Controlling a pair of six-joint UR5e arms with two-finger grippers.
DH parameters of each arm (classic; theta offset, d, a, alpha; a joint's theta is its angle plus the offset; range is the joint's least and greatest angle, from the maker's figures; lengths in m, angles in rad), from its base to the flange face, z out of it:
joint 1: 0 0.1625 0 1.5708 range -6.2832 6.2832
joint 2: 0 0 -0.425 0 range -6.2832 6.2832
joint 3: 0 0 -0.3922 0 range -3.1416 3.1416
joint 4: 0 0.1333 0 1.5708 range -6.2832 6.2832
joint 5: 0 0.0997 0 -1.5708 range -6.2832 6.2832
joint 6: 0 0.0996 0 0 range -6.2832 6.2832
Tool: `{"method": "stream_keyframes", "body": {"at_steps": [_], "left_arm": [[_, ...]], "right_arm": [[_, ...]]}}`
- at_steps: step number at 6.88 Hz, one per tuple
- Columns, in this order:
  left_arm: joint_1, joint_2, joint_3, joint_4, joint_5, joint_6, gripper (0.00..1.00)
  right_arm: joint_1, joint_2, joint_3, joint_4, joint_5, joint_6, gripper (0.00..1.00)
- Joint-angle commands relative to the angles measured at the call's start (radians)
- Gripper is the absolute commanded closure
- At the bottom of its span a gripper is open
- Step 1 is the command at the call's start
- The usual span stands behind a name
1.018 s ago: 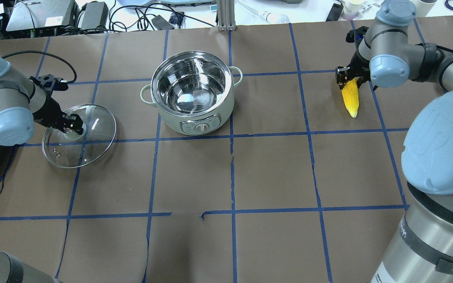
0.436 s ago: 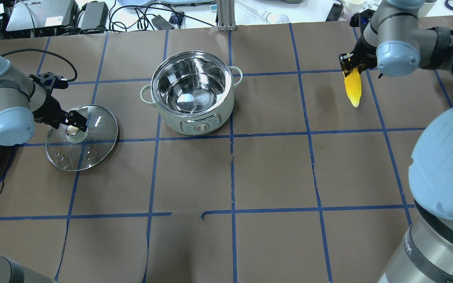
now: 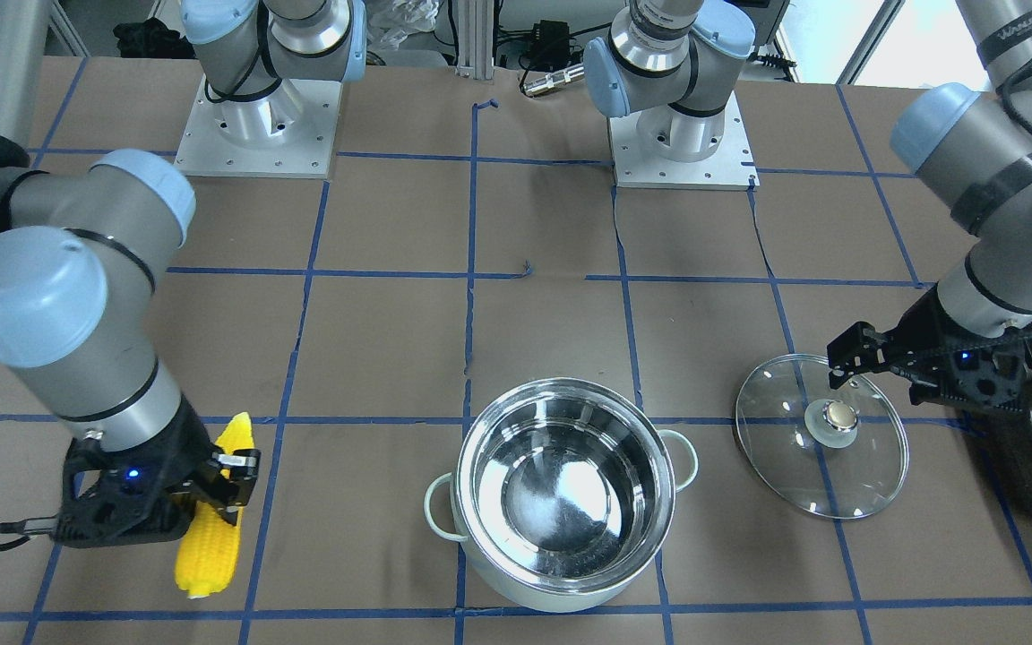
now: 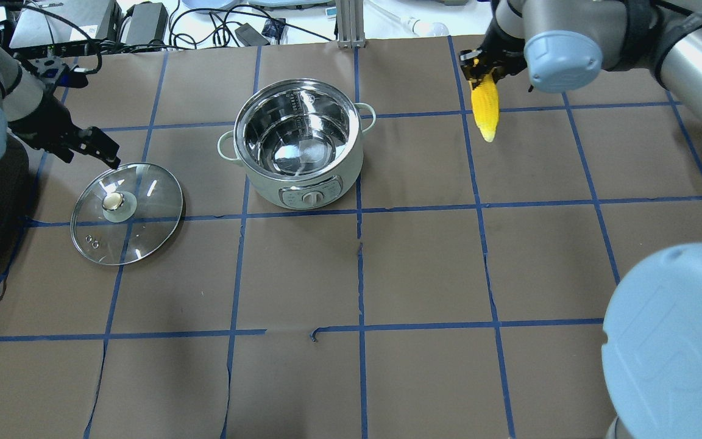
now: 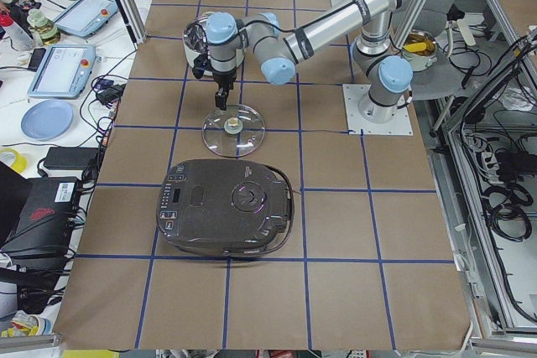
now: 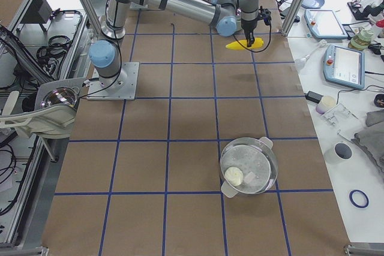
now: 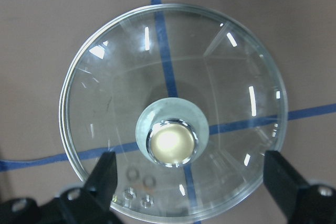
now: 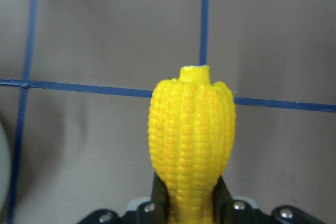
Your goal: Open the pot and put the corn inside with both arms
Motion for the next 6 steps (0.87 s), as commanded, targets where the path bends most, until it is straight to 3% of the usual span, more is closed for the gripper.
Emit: {"method": "stream_keyframes", "body": {"at_steps": [1,4,6], "left_arm": [[-0.087,0.083,0.176,-0.257,-0.001,-0.021,0.00],[-0.228,0.166,0.183,-0.305,0.000,-0.285,0.00],[-0.296,0.176,0.182,-0.304,0.008,-0.390,0.00]], "right_arm": [[0.176,0.002,-0.058,-0.005,0.011,0.119,0.88],[0.353,0.106,-0.216,0.009,-0.002,0.434,0.88],[0.390,0.148,-0.253,0.039,-0.002,0.558,0.87]]}}
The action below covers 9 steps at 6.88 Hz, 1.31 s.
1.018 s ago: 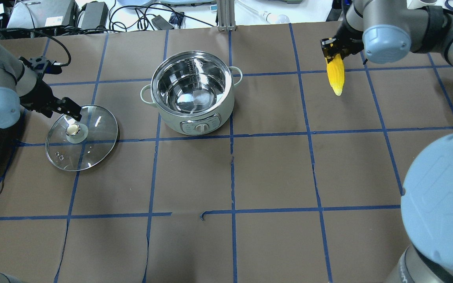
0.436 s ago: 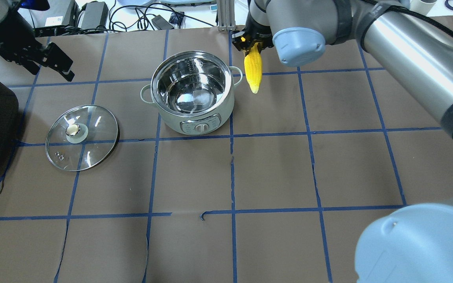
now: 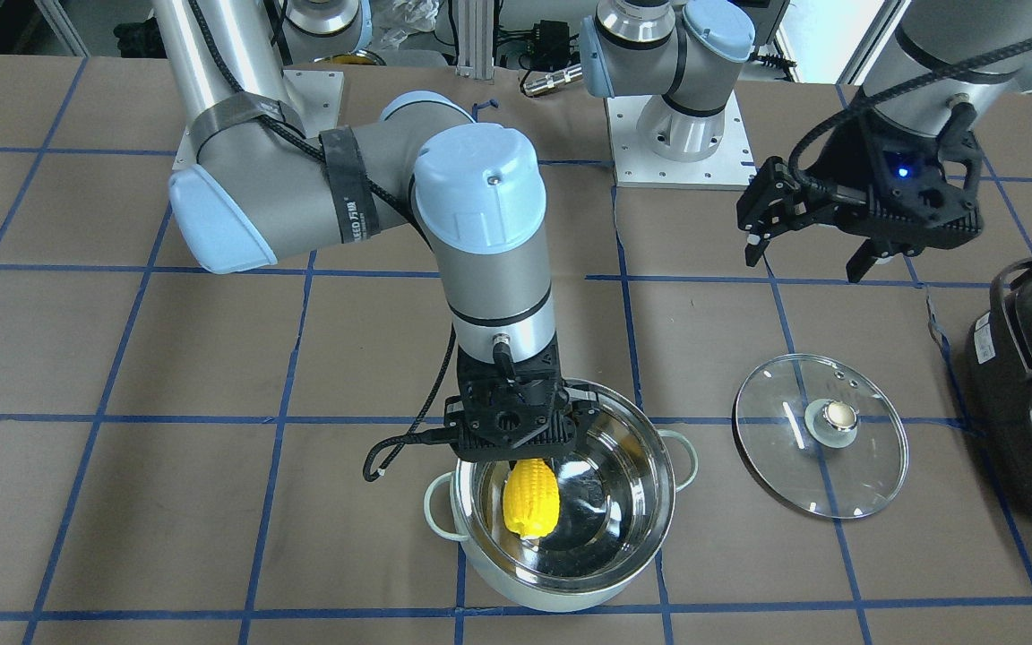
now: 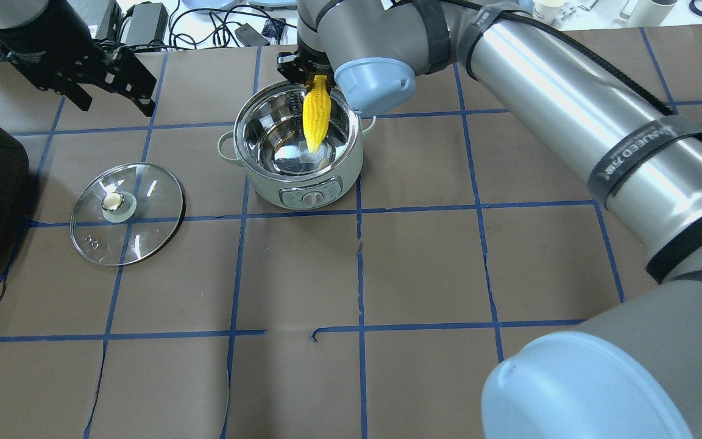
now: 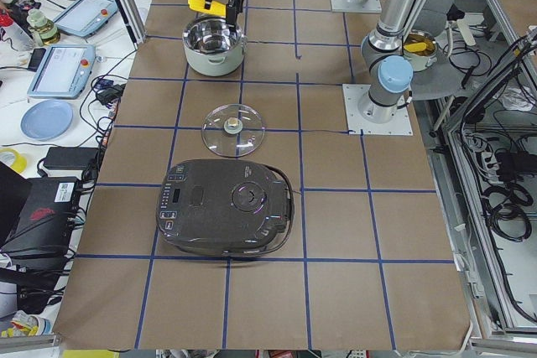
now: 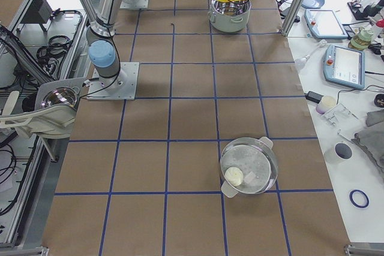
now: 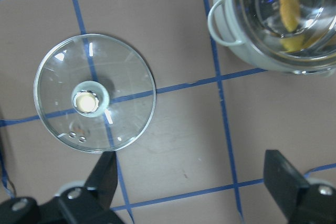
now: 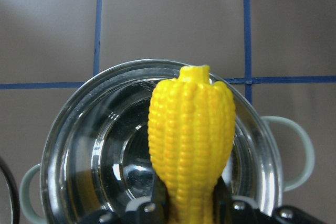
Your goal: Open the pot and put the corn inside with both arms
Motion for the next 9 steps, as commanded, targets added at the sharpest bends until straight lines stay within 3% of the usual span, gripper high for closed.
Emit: {"method": "stream_keyframes", "body": {"at_steps": [1,3,5,6,7,8,9], "left_arm": [[-0.036,0.008,-0.005,0.000,0.005,-0.058,0.00],[-0.036,0.019,-0.019,0.000,0.003,-0.059,0.00],[-0.038,0.034,-0.050,0.008,0.003,-0.131,0.00],[-0.042,0.033,-0.053,0.009,0.005,-0.201,0.00],[-0.056,0.033,-0.053,0.008,0.012,-0.240,0.00],[-0.074,0.031,-0.056,0.009,0.078,-0.248,0.00],[-0.084,0.034,-0.059,0.008,0.074,-0.248,0.00]], "right_arm": [[0.022,0.052,-0.035,0.030,-0.007,0.066,0.87],[0.022,0.087,-0.045,0.053,-0.021,0.028,0.84],[0.022,0.094,-0.040,0.055,-0.018,0.030,0.74],[0.022,0.097,-0.035,0.045,-0.016,0.030,0.41],[0.022,0.103,-0.037,0.044,-0.013,0.029,0.27],[0.022,0.100,-0.035,0.045,-0.010,0.029,0.26],[0.022,0.101,-0.035,0.030,-0.010,0.026,0.07]]}}
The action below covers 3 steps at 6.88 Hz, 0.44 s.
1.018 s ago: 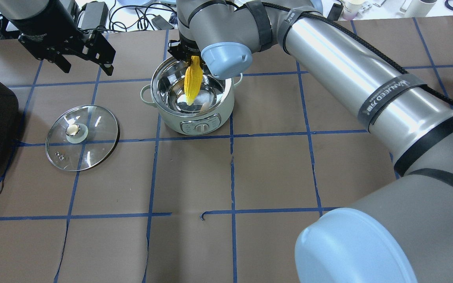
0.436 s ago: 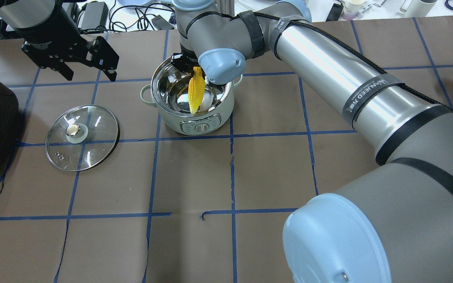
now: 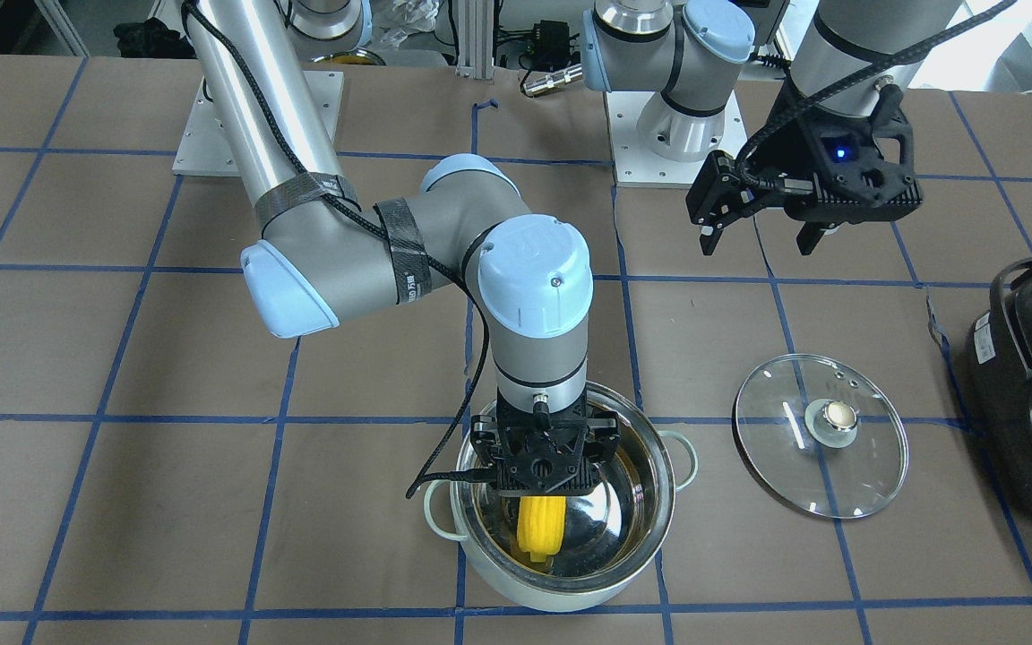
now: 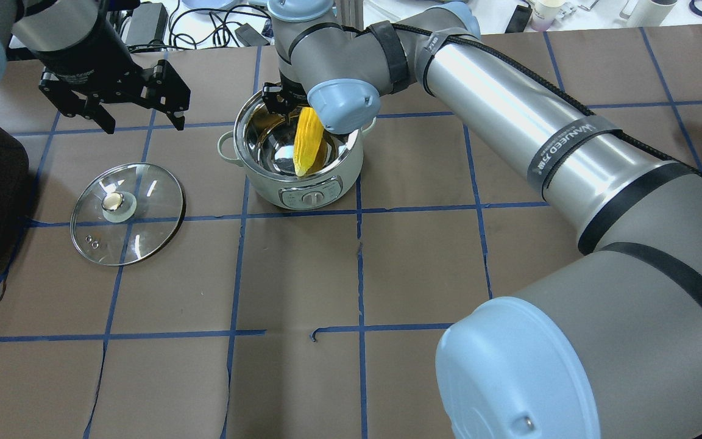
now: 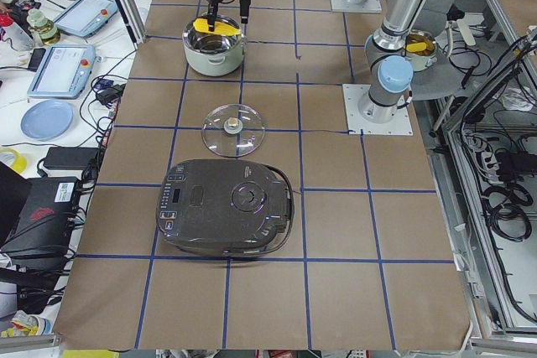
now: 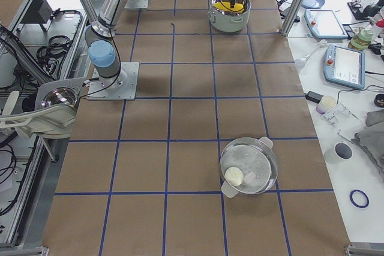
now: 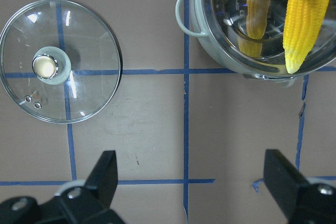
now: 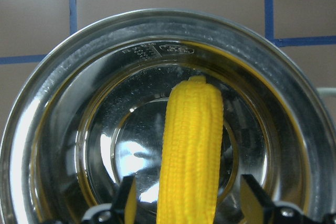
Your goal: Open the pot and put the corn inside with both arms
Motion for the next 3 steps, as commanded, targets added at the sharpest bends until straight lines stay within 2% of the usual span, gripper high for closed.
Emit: {"method": "stream_keyframes", "body": {"at_steps": [1,2,3], "left_arm": [[-0.014,0.005,-0.004,0.001,0.009,-0.009,0.00],[-0.014,0.005,-0.004,0.001,0.004,-0.008,0.00],[-0.013,0.005,-0.004,0.001,0.007,0.000,0.00]], "right_arm": [[0.000,-0.002,0.001,-0.012,0.001,-0.001,0.03],[-0.001,-0.013,-0.007,-0.012,0.000,-0.012,0.00],[-0.014,-0.069,0.002,0.006,-0.012,-0.042,0.00]]}}
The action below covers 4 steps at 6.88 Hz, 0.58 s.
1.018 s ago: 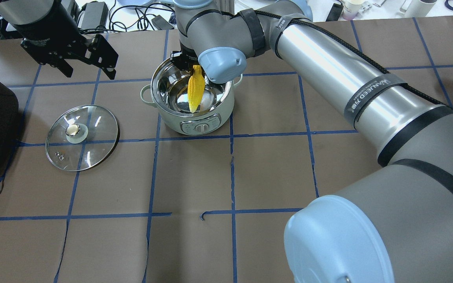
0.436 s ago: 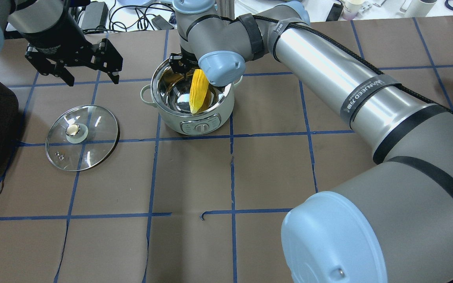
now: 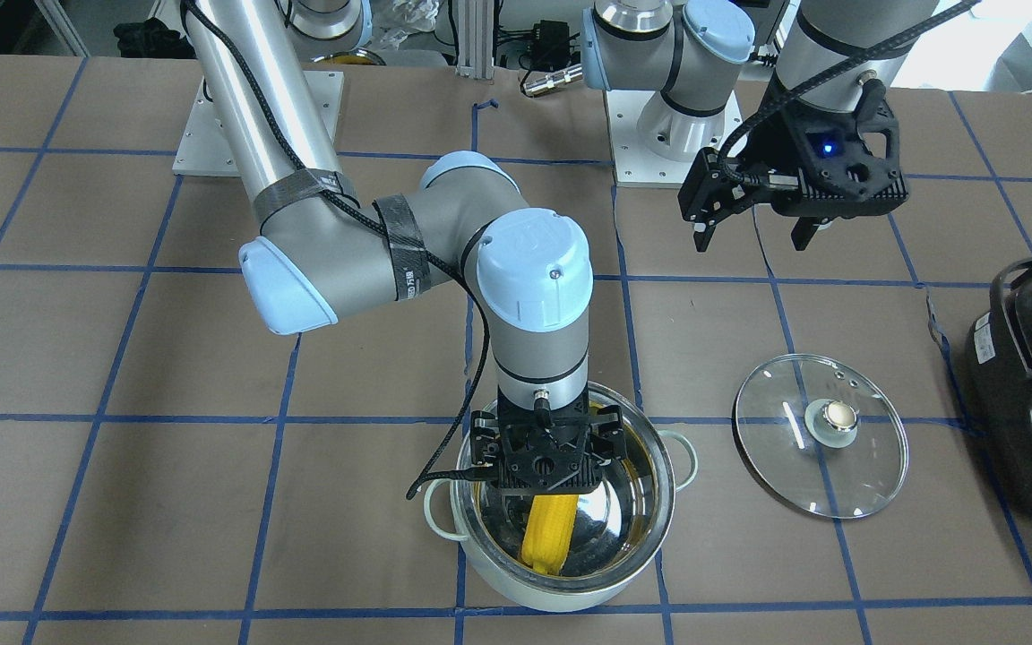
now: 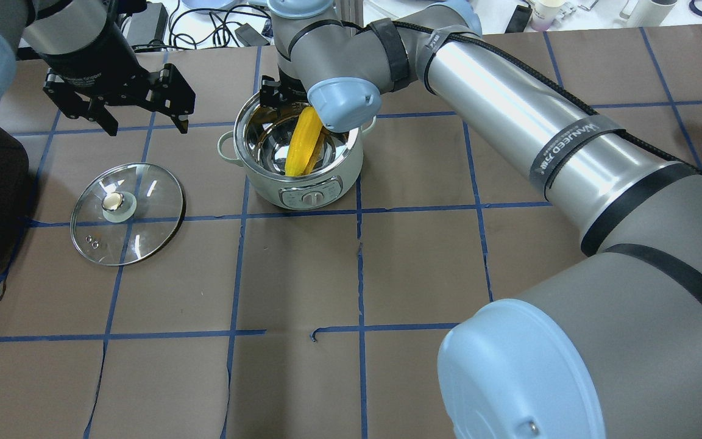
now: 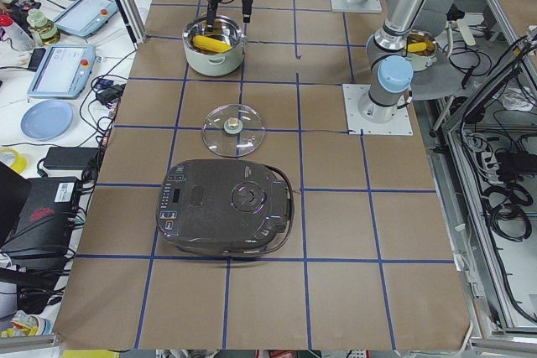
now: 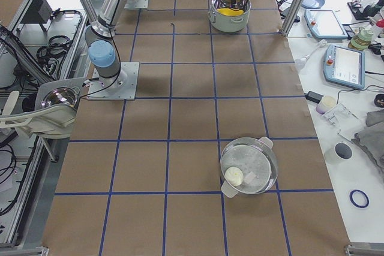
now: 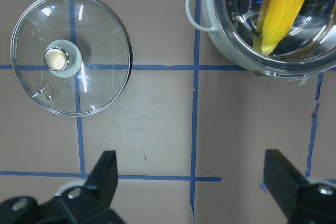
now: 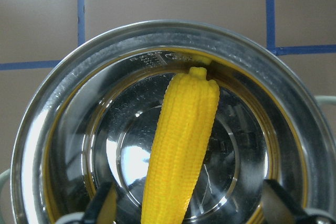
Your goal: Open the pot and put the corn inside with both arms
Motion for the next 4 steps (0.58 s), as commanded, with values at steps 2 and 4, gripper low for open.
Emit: {"method": "stream_keyframes", "body": {"at_steps": [2,4], "left_arm": [[0.000,0.001,-0.002,0.008,0.002,0.021,0.02],[0.007,-0.004,-0.003,0.025,-0.047,0.024,0.02]], "right_arm": [[-0.113,-0.188,-0.001,0.223,-0.001,-0.152,0.00],[-0.247,-0.320,-0.008,0.456,0.004,-0.258,0.00]]}}
